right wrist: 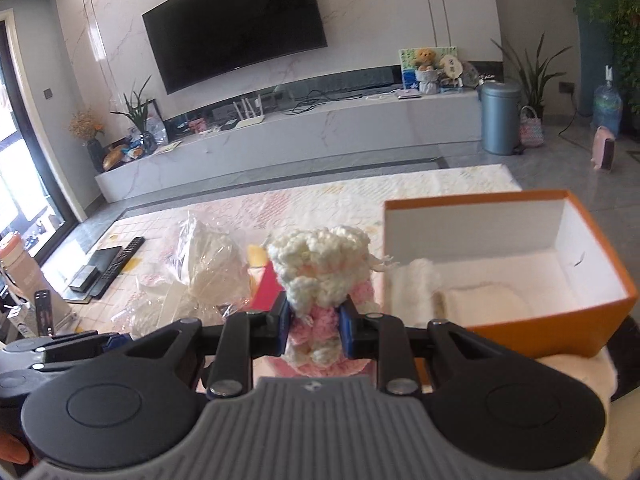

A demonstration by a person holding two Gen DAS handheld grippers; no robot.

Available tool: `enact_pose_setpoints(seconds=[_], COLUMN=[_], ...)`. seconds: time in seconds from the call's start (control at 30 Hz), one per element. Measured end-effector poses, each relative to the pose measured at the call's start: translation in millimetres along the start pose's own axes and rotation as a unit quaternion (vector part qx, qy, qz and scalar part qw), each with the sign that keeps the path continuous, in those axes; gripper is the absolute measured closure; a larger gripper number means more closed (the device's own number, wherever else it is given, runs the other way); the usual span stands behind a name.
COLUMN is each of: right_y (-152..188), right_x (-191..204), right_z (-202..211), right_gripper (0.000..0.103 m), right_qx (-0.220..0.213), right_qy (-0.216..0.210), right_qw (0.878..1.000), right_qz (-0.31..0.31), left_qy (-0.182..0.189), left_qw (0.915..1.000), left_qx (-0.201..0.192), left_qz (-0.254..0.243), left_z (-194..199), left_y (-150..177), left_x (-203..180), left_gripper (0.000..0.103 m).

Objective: Organize soft objects
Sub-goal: 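Carry the pouch and ribboned bag over the orange box and lower them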

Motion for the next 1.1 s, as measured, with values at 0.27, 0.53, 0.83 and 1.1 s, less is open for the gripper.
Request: enact_pose_setpoints(seconds=[0.27, 0.53, 0.83, 1.1], right_y=[-29.5, -38.1, -24.3, -5.2], right_x=[-48.8, -99.9, -146.6, -180.5], right_z=[-8.5, -47.1, -100.2, -134.4], right_gripper=[0.079, 0.079, 0.079, 0.079], right_qx=[0.006, 0.051, 0.111, 0.162], right_qy=[0.041, 0.070, 0.096, 0.101], right_qw=[0.999, 0.996, 0.989, 0.981], right_qz=[0.000, -0.018, -0.019, -0.026], left_qy=[0.043, 0.058, 0.053, 0.034], left_qw=[0.9986, 0.9942, 0.9853, 0.9762], left_qx=[0.024, 0.071, 0.143, 0.181], left_qz=[-0.021, -0.056, -0.076, -0.115], left_z=[-51.5, -109.4, -168.4, -199.3], left_y=[-34.2, -41.7, -25.4, -16.5], left_x=[-37.9, -61.1, -73.2, -79.1], left_gripper=[0.069, 0.069, 0.069, 0.069])
Point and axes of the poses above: each gripper's, at about its wrist camera, not at the fingertips, and z roughly against the way its jaws point, x to its left, y to its underside, the point moved 8 cm from there along -z, roughly the way its jaws point, and after that the axes turned 4 degrees about -y, right-handed, at the moved point
